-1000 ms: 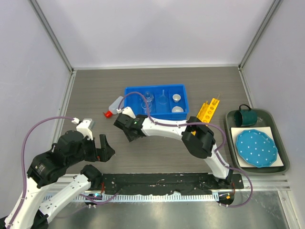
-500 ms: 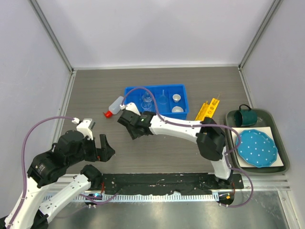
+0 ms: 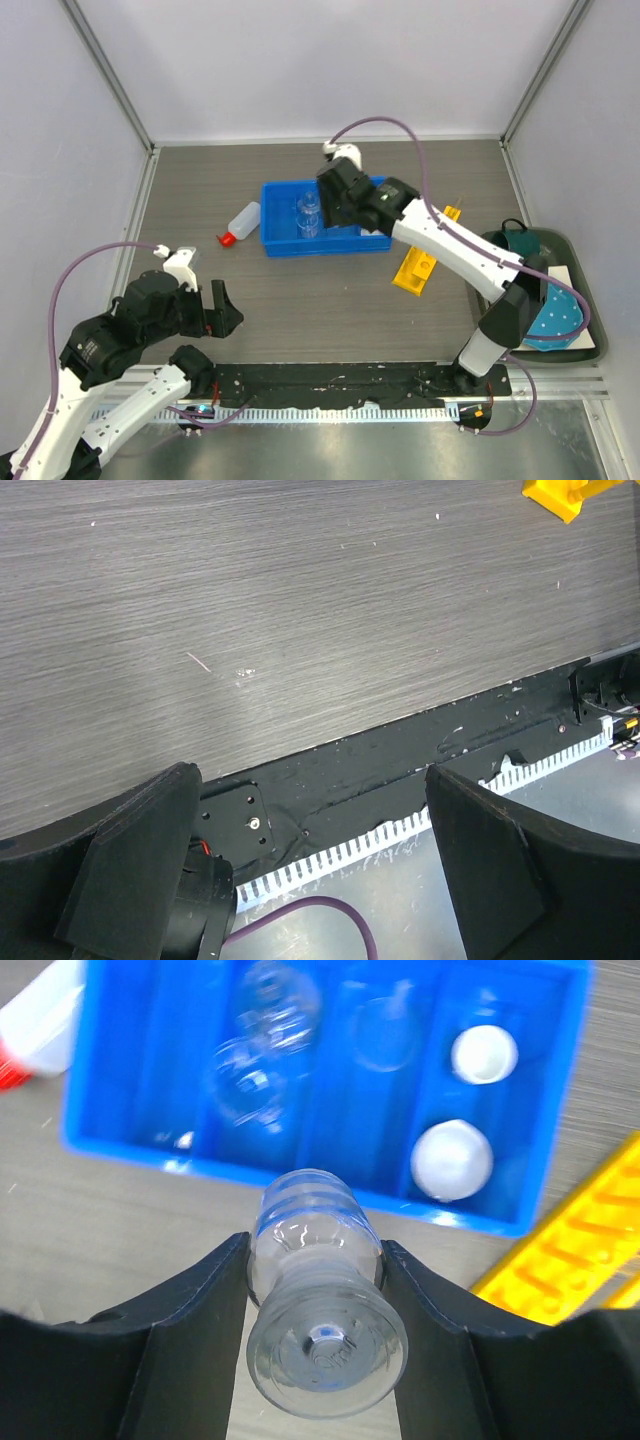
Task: Organize the chemistry lab equipment
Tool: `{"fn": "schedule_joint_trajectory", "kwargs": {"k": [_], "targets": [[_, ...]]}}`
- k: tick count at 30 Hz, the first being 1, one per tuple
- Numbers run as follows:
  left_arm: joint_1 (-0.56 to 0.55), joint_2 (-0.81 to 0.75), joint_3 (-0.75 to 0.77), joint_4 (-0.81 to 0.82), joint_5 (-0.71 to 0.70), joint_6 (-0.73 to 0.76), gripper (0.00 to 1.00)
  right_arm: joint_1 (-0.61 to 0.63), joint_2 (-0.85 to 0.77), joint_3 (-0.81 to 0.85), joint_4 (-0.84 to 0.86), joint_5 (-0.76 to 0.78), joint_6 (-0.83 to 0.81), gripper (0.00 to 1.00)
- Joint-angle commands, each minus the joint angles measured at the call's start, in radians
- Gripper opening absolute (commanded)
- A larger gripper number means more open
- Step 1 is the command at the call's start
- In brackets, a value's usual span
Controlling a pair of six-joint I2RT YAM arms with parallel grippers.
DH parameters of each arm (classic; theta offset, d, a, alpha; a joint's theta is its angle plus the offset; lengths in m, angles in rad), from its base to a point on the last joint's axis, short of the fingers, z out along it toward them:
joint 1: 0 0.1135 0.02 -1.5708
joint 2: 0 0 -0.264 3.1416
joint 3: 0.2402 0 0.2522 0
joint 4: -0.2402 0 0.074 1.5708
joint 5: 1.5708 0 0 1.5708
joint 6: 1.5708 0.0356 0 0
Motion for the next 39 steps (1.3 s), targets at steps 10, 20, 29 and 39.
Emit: {"fn": "schedule_joint_trajectory", "kwargs": {"k": [10, 20, 29, 39], "targets": [[0.004, 0.025, 0.003, 0.038, -0.001, 0.006, 1.0, -0.227, 0.208, 0.155, 0.05, -0.089, -0.042, 0.27], [0.004, 0.025, 0.009, 0.028, -0.008, 0.01, 1.0, -0.268, 0.334, 0.171, 0.084, -0.126, -0.036, 0.25], [0.004, 0.031, 0.011, 0.029, -0.008, 0.015, 1.0, -0.268, 0.388, 0.126, 0.13, -0.128, -0.03, 0.24], [0.004, 0.031, 0.002, 0.026, -0.015, 0.018, 1.0, -0.268, 0.432, 0.109, 0.15, -0.108, -0.032, 0.24]]}}
